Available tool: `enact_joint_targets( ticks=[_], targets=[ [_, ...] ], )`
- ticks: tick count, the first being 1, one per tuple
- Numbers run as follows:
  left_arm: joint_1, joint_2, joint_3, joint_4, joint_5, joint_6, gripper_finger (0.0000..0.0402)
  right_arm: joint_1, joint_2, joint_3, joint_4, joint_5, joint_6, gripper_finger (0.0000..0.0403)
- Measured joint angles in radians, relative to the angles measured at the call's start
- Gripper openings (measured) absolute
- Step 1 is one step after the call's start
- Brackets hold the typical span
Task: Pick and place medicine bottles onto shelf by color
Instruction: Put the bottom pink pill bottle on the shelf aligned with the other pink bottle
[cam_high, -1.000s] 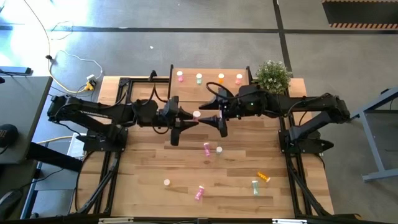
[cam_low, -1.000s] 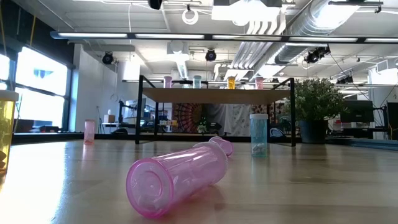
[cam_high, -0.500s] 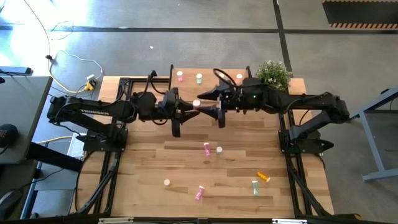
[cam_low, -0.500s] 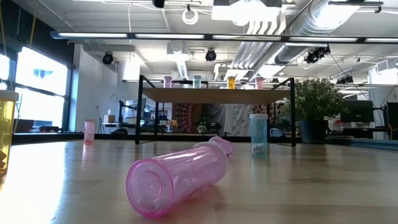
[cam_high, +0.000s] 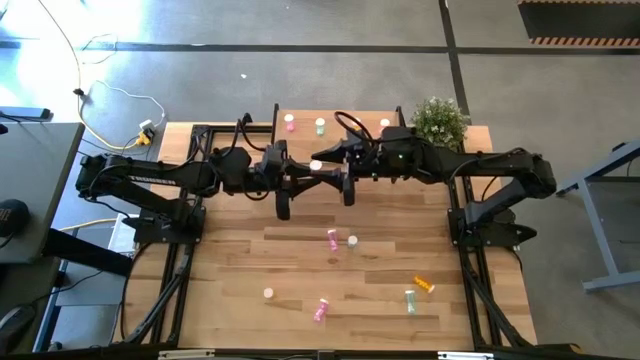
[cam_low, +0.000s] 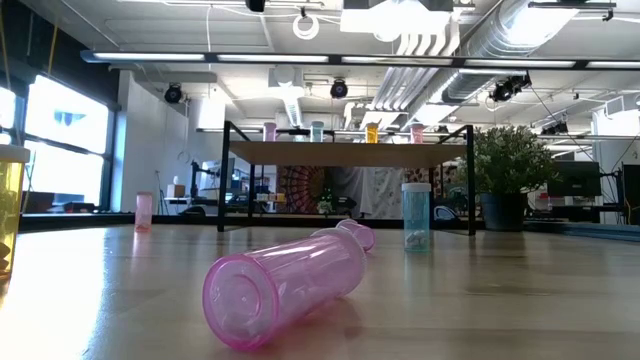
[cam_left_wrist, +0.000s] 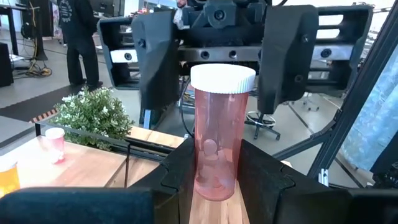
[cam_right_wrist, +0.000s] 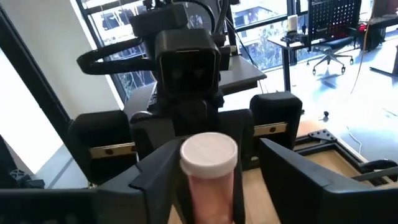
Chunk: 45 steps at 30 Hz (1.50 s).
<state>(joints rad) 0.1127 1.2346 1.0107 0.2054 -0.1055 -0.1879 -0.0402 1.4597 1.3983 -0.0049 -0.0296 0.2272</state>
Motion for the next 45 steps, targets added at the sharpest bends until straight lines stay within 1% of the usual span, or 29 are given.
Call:
enact_joint_targets(
  ticks=[6, 10, 16, 19, 22, 27, 32, 35, 39, 45],
  targets=[
    [0.0, 0.0, 0.0, -0.001, -0.003, 0.0, 0.0095, 0.001, 0.0, 0.0, -0.013, -0.001, 0.0, 0.0131],
    [0.0, 0.0, 0.0, 0.001, -0.003, -0.002, 0.0095, 0.0, 0.0, 0.0, -0.015, 0.0, -0.001, 0.0104],
    [0.0, 0.0, 0.0, 0.0, -0.011, -0.003, 0.0095, 0.001, 0.0, 0.0, -0.02, 0.0, -0.003, 0.0096],
    [0.0, 0.0, 0.0, 0.0, -0.019, 0.006, 0.0103, 0.001, 0.0, 0.0, -0.02, 0.0, -0.003, 0.0096],
    [0.0, 0.0, 0.0, 0.0, -0.02, 0.04, 0.012, 0.001, 0.0, 0.0, -0.022, 0.007, 0.0, 0.0095],
    [0.002, -0.004, 0.0, -0.001, -0.022, 0.069, 0.0165, 0.001, 0.0, 0.0, -0.032, 0.045, -0.002, 0.0095],
    [0.028, -0.015, 0.0, -0.053, -0.043, 0.069, 0.0212, 0.001, -0.01, 0.0, -0.069, 0.111, -0.004, 0.0095],
    [0.054, -0.027, 0.0, -0.106, -0.042, 0.063, 0.0231, 0.001, -0.034, 0.0, -0.098, 0.164, -0.011, 0.0095],
    [0.084, -0.054, 0.0, -0.137, -0.03, 0.077, 0.0238, 0.001, -0.08, 0.001, -0.142, 0.256, -0.029, 0.0095],
    [0.119, -0.101, 0.0, -0.165, -0.03, 0.189, 0.0236, -0.001, -0.164, 0.001, -0.191, 0.414, -0.11, 0.0095]
  ],
)
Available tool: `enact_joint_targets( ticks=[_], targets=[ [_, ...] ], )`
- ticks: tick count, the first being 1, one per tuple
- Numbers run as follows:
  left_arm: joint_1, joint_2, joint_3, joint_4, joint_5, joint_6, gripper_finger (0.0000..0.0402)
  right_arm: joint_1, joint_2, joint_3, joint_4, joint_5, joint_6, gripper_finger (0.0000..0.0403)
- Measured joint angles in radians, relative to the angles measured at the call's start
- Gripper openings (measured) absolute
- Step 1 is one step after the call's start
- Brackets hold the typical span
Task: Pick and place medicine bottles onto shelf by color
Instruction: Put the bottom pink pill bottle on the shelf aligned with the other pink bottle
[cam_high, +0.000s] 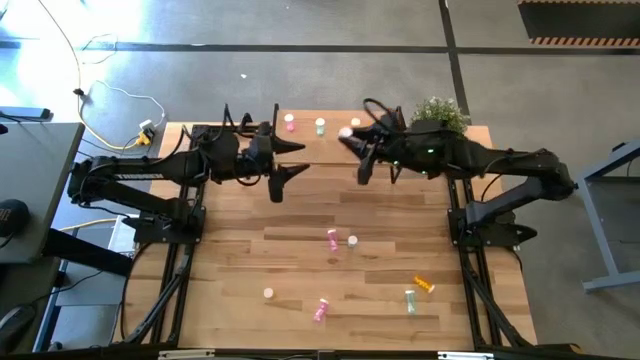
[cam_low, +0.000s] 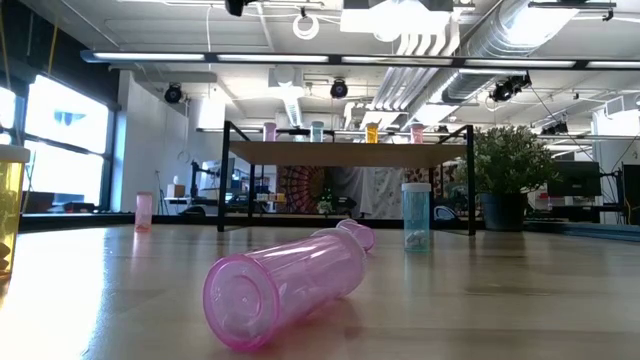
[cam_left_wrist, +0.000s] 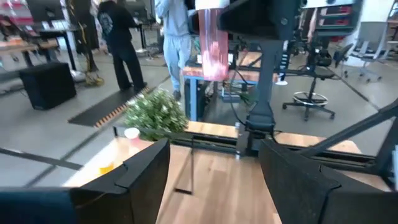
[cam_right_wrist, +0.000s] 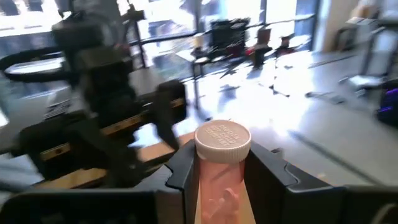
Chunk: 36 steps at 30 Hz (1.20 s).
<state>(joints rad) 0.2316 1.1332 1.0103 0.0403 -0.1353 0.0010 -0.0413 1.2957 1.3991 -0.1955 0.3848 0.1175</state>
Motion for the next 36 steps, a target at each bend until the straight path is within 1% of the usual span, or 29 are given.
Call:
enact_joint_targets(
  ticks=[8, 12, 14, 17, 20, 23, 27, 36],
  targets=[
    [0.06, -0.037, 0.0, 0.0, -0.003, 0.031, 0.0236, -0.048, -0.14, 0.0, -0.093, 0.17, -0.11, 0.0095],
    [0.097, -0.041, 0.0, 0.016, -0.011, 0.055, 0.0235, -0.107, -0.215, 0.0, -0.112, 0.216, -0.159, 0.0095],
    [0.117, -0.04, 0.0, 0.016, -0.011, 0.055, 0.0235, -0.14, -0.245, -0.008, -0.128, 0.219, -0.159, 0.0095],
    [0.144, -0.04, 0.0, 0.016, -0.011, 0.055, 0.0235, -0.183, -0.284, -0.071, -0.165, 0.219, -0.119, 0.0095],
    [0.167, -0.04, 0.0, 0.014, -0.011, 0.055, 0.0235, -0.206, -0.313, -0.181, -0.156, 0.214, -0.057, 0.0095],
    [0.184, -0.04, 0.0, 0.007, -0.011, 0.052, 0.0235, -0.214, -0.34, -0.296, -0.102, 0.214, 0.012, 0.0095],
    [0.198, -0.04, 0.0, 0.006, -0.011, 0.054, 0.0235, -0.214, -0.349, -0.442, 0.03, 0.214, 0.065, 0.0095],
    [0.202, -0.04, 0.0, -0.022, -0.01, 0.054, 0.0235, -0.213, -0.348, -0.741, 0.459, 0.214, 0.111, 0.0095]
  ],
)
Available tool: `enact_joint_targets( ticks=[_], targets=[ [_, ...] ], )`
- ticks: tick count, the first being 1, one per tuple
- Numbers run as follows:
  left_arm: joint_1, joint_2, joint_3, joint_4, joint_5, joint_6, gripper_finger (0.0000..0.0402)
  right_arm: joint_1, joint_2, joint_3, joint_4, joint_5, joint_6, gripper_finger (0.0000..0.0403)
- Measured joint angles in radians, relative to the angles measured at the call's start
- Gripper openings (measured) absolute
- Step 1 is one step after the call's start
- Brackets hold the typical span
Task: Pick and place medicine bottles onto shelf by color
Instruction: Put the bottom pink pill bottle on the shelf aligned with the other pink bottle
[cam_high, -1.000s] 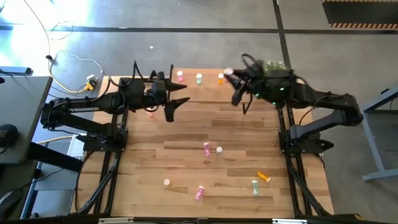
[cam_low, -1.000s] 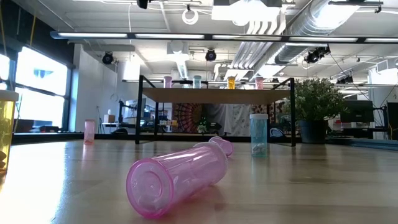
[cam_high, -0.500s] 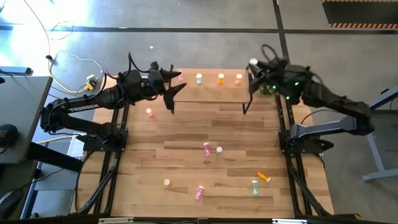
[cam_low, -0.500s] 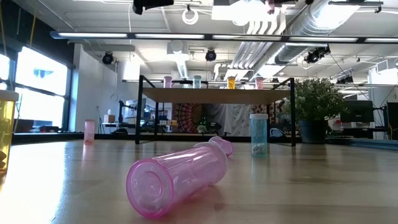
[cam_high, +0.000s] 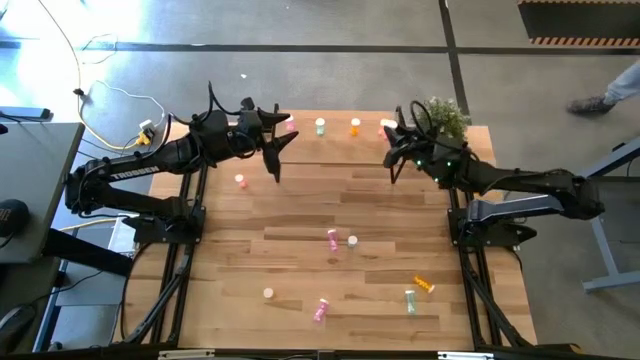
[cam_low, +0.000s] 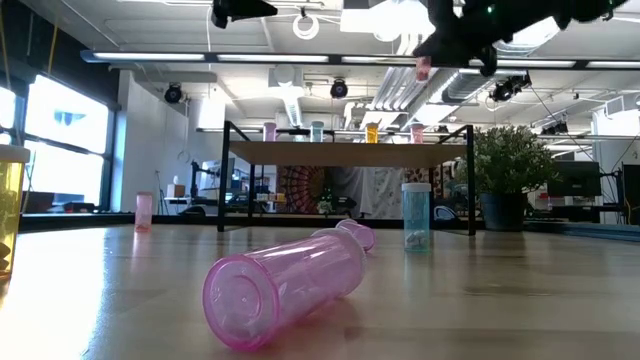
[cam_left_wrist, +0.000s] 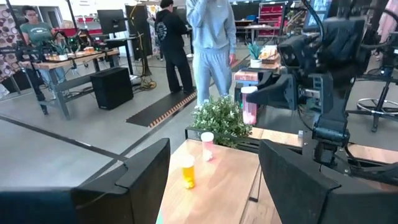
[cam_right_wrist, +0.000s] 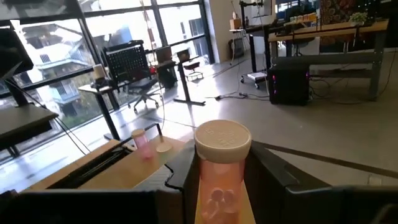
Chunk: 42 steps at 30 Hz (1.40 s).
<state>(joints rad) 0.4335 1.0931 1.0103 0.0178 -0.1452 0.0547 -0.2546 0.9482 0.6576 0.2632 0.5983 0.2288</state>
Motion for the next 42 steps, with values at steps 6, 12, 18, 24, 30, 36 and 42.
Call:
enact_joint_targets(
  ticks=[6, 12, 18, 24, 30, 36, 42],
  targets=[
    [0.0, 0.0, 0.0, -0.003, 0.0, 0.001, 0.0235, 0.018, 0.0, -0.146, 0.165, 0.008, -0.001, 0.0095],
    [0.0, 0.0, 0.0, -0.018, 0.001, 0.001, 0.0235, 0.066, 0.034, -0.18, 0.175, 0.094, -0.027, 0.0095],
    [0.0, 0.0, 0.0, -0.052, 0.002, 0.001, 0.0235, 0.086, 0.148, -0.183, 0.228, 0.221, -0.019, 0.0095],
    [0.0, 0.0, 0.0, -0.055, 0.002, 0.001, 0.0235, 0.065, 0.272, -0.183, 0.363, 0.24, -0.038, 0.0095],
    [0.0, 0.0, 0.0, -0.052, -0.002, 0.001, 0.0235, 0.051, 0.308, -0.183, 0.461, 0.289, -0.09, 0.0095],
    [0.0, 0.005, 0.0, -0.05, -0.085, 0.023, 0.0235, 0.051, 0.308, -0.183, 0.443, 0.317, -0.098, 0.0095],
    [0.001, 0.005, 0.0, -0.047, -0.189, 0.054, 0.0235, 0.051, 0.308, -0.183, 0.407, 0.316, -0.096, 0.0095]
  ],
)
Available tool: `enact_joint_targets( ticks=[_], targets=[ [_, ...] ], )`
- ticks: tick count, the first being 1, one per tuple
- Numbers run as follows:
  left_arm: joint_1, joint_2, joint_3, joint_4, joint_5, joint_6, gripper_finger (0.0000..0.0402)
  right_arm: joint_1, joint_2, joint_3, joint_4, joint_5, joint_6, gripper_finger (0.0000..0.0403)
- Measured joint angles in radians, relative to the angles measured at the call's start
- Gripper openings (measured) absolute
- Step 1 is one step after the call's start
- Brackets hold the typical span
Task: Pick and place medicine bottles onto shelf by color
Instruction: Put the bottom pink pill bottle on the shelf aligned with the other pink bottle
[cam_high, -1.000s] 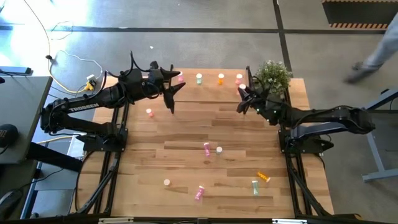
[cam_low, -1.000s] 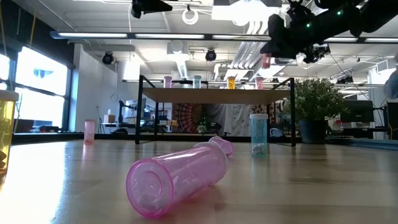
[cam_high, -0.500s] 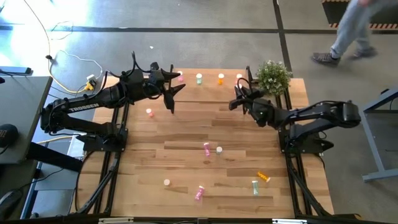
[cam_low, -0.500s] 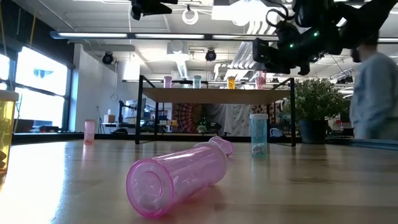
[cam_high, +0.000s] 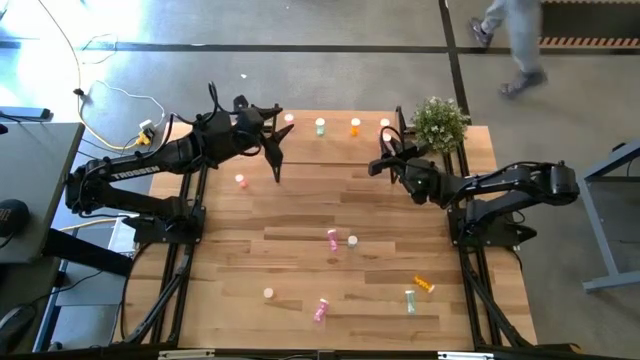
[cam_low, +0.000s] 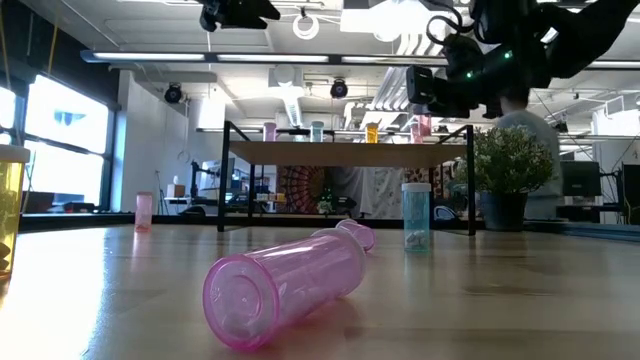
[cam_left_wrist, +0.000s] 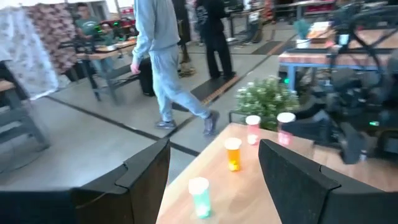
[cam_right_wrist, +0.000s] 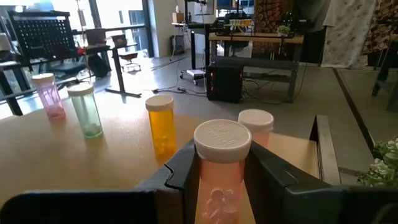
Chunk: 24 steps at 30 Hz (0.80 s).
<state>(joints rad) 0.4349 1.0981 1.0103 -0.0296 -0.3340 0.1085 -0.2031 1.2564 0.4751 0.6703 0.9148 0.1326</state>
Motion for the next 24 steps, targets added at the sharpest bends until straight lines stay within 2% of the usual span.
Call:
enact_joint_targets(
  ticks=[7, 21, 24],
  targets=[
    [0.003, 0.0, 0.0, 0.0, -0.006, -0.001, 0.0235, -0.023, 0.0, 0.0, -0.035, -0.008, 0.025, 0.0095],
    [0.003, 0.0, 0.0, 0.0, -0.003, 0.0, 0.0235, -0.1, -0.001, 0.001, -0.07, -0.159, 0.052, 0.0095],
    [0.003, 0.0, 0.0, 0.0, -0.003, 0.0, 0.0235, -0.113, -0.002, 0.002, -0.081, -0.165, 0.046, 0.0095]
  ],
)
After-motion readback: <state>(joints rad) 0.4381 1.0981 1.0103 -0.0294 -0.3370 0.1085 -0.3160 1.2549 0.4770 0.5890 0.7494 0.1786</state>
